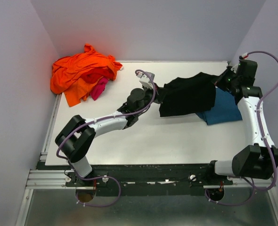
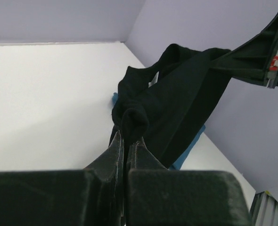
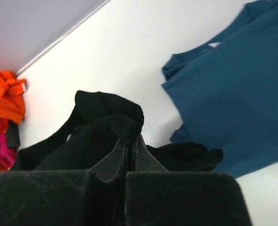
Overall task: Fold and stack the t-shirts
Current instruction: Put the neatly folded tshirt into the corner of the board with both arms
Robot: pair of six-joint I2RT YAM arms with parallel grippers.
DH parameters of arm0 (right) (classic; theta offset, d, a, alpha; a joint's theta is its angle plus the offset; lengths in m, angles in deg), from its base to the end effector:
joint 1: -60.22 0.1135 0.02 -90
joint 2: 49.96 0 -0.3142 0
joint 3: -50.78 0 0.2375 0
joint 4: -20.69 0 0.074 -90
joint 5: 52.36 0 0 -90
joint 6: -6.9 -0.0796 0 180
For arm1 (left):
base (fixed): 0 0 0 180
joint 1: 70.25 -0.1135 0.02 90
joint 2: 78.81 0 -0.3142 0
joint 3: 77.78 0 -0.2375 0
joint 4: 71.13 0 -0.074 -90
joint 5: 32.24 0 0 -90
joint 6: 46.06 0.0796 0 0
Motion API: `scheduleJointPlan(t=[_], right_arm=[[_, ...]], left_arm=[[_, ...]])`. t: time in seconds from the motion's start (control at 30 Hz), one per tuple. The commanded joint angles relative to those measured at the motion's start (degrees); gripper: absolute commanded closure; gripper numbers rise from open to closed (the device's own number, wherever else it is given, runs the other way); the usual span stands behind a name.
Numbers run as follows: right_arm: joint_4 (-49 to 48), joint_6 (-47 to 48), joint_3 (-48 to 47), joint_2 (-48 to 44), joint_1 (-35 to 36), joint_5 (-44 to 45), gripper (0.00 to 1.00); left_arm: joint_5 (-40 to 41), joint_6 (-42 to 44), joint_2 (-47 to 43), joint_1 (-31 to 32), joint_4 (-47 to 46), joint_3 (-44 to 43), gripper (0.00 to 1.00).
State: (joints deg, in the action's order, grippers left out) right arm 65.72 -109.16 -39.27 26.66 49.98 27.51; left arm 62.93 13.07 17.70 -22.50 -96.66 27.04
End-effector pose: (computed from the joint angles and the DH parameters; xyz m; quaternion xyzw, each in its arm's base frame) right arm 0.3056 -0.0410 0.3945 0.2299 0.8397 0.1432 0.4707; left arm 0.2942 -0.3133 0.3505 0.0671 0.6775 -0.4399 0.5857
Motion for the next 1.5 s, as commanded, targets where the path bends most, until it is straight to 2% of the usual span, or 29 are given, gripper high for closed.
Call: scheduleJointPlan(t=[0.0,0.2,0.37,0.67,0.87,1.0,1.07,1.1,1.13,1.2,1.23,1.3,1.4,1.47], right_arm=[[4.3,0.8,-1.0,-2.0,-6.3,5.4,0.99],[5.6,2.9,-2.2,-1.3,-14.4,12.6,0.99],[4.5,3.5,-5.3,3.3,-18.6,13.7,0.99],[3.8,3.4,-16.9,19.6,-20.1,11.3,0.99],[4.1,2.2,-24.7,30.1,-20.1,10.5,0.99],[3.4,1.6,-30.0,37.0,-20.1,4.7,0.99],[1.1,1.0,-30.8,39.6,-20.0,1.4,0.96],[0.4,1.0,-31.2,41.0,-19.8,0.3,0.91],[0.3,0.8,-31.8,42.1,-19.6,0.3,0.67],[2.5,0.5,-33.7,43.9,-18.9,2.7,0.42],[3.3,1.0,-34.1,44.0,-18.5,3.6,0.39],[2.9,1.9,-32.3,42.0,-17.8,5.7,0.39],[0.9,2.8,-28.0,37.1,-16.8,7.9,0.4],[0.7,2.9,-25.8,34.0,-16.2,8.6,0.42]], left_arm=[[11.1,2.7,6.2,7.7,1.0,-9.6,1.0],[16.6,2.0,16.9,15.4,3.6,-21.2,1.0],[19.4,-0.9,25.2,17.3,4.0,-29.0,1.0],[20.3,-1.0,41.4,16.4,5.6,-48.9,1.0],[17.0,-6.9,50.9,12.2,10.7,-62.0,1.0],[16.8,-8.8,55.0,9.9,11.7,-67.5,1.0],[16.2,-10.8,56.8,9.1,12.6,-69.5,0.98],[15.8,-12.4,57.8,8.8,13.3,-70.4,0.81],[14.6,-14.7,58.6,8.3,13.4,-70.9,0.59],[11.9,-17.2,59.4,7.6,13.4,-71.3,0.22],[11.1,-17.0,59.1,7.5,13.5,-71.1,0.16],[10.8,-16.9,57.3,7.5,14.4,-69.5,0.13],[10.7,-17.5,53.2,7.2,14.3,-64.9,0.13],[9.9,-17.3,51.1,7.1,13.6,-62.1,0.19]])
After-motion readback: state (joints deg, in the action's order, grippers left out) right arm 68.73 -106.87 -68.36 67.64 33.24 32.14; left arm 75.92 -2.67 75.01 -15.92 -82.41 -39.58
